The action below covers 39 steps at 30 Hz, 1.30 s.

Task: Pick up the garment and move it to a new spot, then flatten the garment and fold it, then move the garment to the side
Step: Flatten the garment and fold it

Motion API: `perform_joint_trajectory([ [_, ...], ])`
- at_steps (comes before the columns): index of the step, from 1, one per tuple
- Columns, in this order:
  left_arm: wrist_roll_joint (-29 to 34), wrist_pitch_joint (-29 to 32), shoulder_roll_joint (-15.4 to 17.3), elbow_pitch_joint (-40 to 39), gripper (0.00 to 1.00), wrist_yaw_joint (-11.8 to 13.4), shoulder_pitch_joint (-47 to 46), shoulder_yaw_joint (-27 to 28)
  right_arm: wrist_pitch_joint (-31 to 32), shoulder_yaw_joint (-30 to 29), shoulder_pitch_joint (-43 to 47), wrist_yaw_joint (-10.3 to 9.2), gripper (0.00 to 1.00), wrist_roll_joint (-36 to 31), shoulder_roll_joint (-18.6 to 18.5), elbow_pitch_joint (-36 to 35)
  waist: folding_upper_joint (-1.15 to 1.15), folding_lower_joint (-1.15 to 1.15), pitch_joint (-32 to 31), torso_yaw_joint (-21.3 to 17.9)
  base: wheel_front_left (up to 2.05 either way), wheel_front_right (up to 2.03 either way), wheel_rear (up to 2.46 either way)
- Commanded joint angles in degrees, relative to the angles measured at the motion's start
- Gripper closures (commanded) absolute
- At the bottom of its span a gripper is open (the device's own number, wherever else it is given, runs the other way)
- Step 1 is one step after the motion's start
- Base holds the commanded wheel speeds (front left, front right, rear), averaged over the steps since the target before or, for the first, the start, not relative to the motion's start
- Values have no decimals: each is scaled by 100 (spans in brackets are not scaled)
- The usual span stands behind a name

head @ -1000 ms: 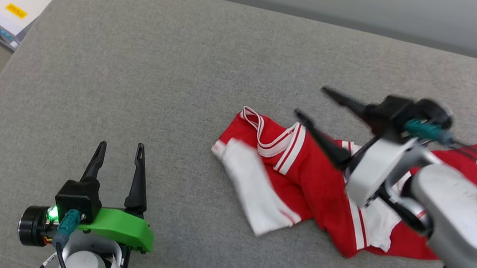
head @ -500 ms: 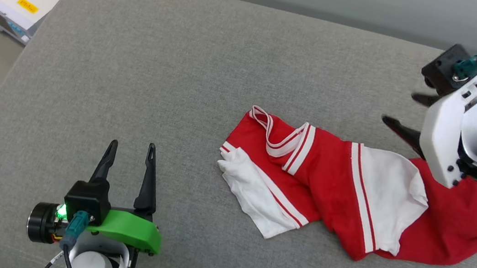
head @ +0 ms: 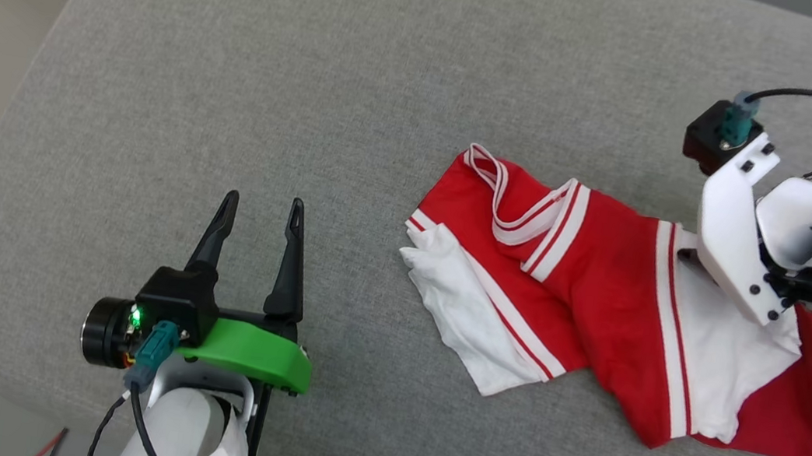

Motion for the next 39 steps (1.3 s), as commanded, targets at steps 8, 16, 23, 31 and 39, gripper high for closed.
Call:
perform_joint_trajectory([
  [8,-123,-34,-20,68,0,130,-199,-63,-224,363,377,-4,84,-157,164,328,0,0,350,180,0,0,0],
  [16,14,-34,-20,169,0,72,-8,141,-1708,328,219,-4,100,11,-79,-265,0,0,-203,-121,0,0,0],
  [23,172,-34,-20,174,0,-16,353,357,-2634,-191,481,-4,100,167,-910,-1303,0,0,-712,-438,0,0,0],
  [31,251,-34,-20,179,0,-121,659,527,-2908,-1473,1437,-4,100,332,-2052,-2126,0,0,-950,-832,0,0,0],
  [39,291,-34,-20,182,0,-171,687,561,-2717,-3018,2507,-4,100,464,-2801,-2110,0,0,-955,-1088,0,0,0],
])
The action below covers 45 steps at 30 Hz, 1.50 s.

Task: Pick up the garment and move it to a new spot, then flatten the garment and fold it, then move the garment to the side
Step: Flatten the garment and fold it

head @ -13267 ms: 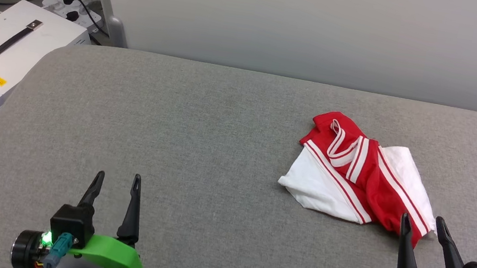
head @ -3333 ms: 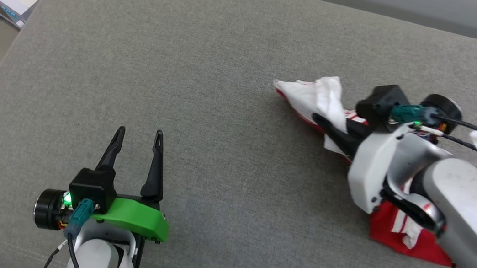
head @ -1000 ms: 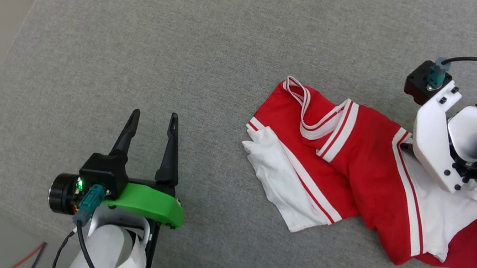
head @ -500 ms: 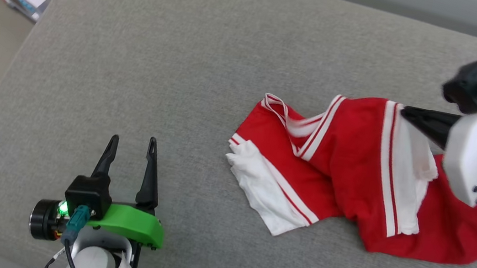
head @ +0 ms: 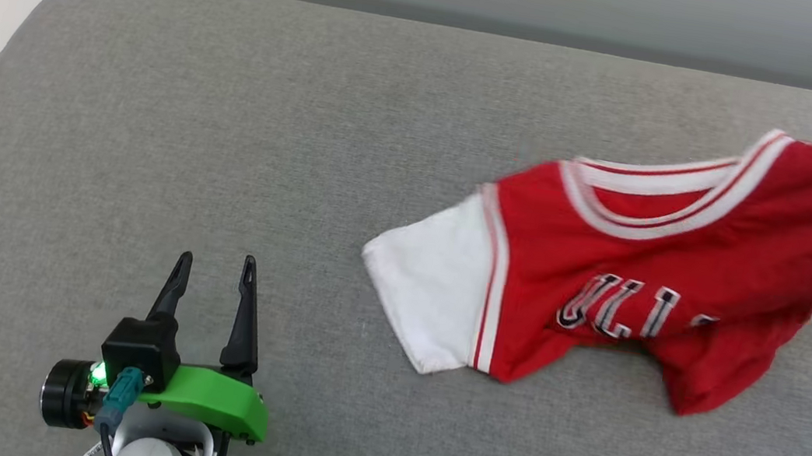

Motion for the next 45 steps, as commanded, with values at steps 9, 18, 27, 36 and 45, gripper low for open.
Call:
perform_joint_trajectory([
  [9,87,-33,-16,-62,0,-24,-112,-87,411,-1310,1010,-4,100,-61,7,789,0,0,324,-130,0,0,0],
  [18,79,-33,-16,-137,0,-21,-629,-229,1242,-1782,433,-4,100,-676,806,1497,0,0,1190,109,0,0,0],
  [27,20,-33,-16,-195,0,14,-1081,-392,1477,-1148,-883,-4,100,-1861,1945,2757,0,0,1771,387,0,0,0],
  [36,54,-33,-16,-145,0,34,-1148,-322,997,-476,-1100,-4,76,-1733,2561,3920,0,0,1631,404,0,0,0],
  [45,185,-33,173,-258,0,-367,-1084,64,-746,-887,-837,-4,0,-1548,2457,3645,0,0,931,63,0,0,0],
])
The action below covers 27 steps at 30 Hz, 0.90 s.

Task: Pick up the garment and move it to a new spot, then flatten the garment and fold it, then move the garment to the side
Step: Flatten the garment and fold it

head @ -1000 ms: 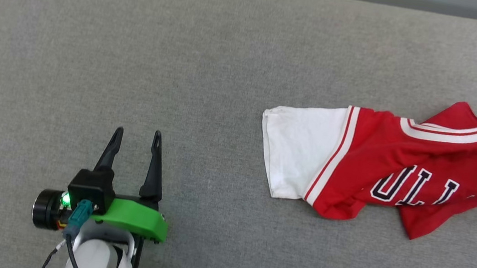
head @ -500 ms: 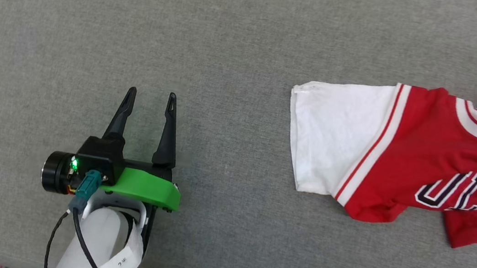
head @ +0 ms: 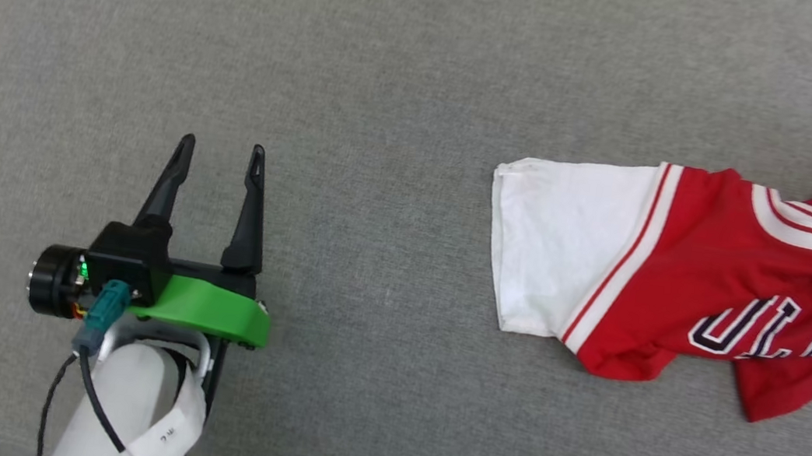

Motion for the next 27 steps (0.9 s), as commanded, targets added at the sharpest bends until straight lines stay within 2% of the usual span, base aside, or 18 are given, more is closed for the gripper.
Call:
perform_joint_trajectory([
  [1,54,-33,107,-31,0,-98,-103,65,-286,-102,153,-3,0,-92,-11,-168,0,0,-388,-318,0,0,0],
  [3,76,-33,192,-24,0,-197,-222,89,-621,-272,266,-3,0,-208,34,-350,0,0,-473,-399,0,0,0],
  [4,61,-33,336,66,0,-373,-511,50,-1116,-592,554,-3,0,-422,235,-675,0,0,-571,-514,0,0,0],
  [5,39,-33,397,133,0,-435,-645,9,-1277,-730,684,-3,0,-523,340,-807,0,0,-598,-563,0,0,0],
  [12,-305,692,831,462,0,-660,-1755,-555,-2029,-1750,1613,-3,0,-1226,1140,-1660,0,0,-681,-814,0,0,0],
  [14,-507,987,953,516,0,-674,-2100,-794,-2123,-1990,1919,-3,0,-1401,1377,-1908,0,0,-689,-883,0,0,0],
  [19,-1337,1960,1402,662,0,-680,-2987,-1787,-2061,-2409,2662,-3,0,-1754,1904,-2500,0,0,-669,-1048,0,0,0],
  [27,-2724,3992,1699,1151,0,-681,-4294,-3341,-1817,-2564,3237,-3,0,-1983,2287,-3056,0,0,-488,-1254,0,0,0],
])
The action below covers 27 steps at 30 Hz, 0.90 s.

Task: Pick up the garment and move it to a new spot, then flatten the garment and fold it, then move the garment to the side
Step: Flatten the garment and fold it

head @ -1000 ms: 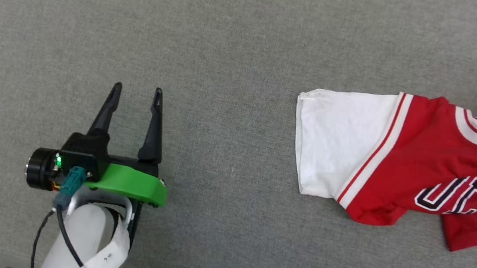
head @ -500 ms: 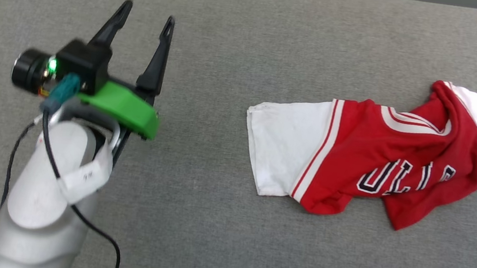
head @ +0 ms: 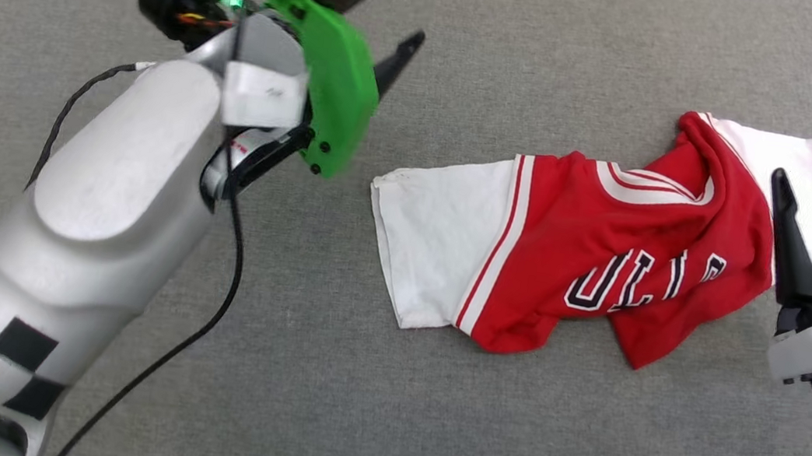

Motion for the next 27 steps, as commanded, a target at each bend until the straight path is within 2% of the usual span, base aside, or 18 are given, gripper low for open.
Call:
perform_joint_trajectory([
  [1,-143,270,97,103,0,-15,-216,-213,37,-8,104,-3,0,-60,82,-103,0,0,102,-106,0,0,0],
  [6,-829,1326,154,479,0,-16,-668,-1033,136,-36,161,-3,0,-120,184,-266,0,0,293,-268,0,0,0],
  [10,-1236,1875,212,741,0,-16,-872,-1588,205,18,115,-3,0,-122,210,-292,0,0,447,-387,0,0,0],
  [17,-1589,2185,217,1195,0,-16,-976,-2595,221,185,-44,-3,0,-94,229,-230,0,0,729,-526,0,0,0],
  [22,-1643,2259,343,1281,1,-16,-911,-3278,169,191,-115,-3,0,-94,213,-131,0,0,792,-511,0,0,0],
  [23,-1671,2214,357,1283,73,-16,-901,-3320,164,186,-125,-3,0,-94,206,-113,0,0,786,-497,0,0,0],
  [24,-1713,2142,374,1278,100,-16,-894,-3358,154,174,-134,-3,0,-92,195,-94,0,0,769,-468,0,0,0],
  [27,-1803,1801,445,1259,100,-16,-965,-3389,122,134,-125,-3,0,-93,166,-60,0,0,684,-371,0,0,0],
])
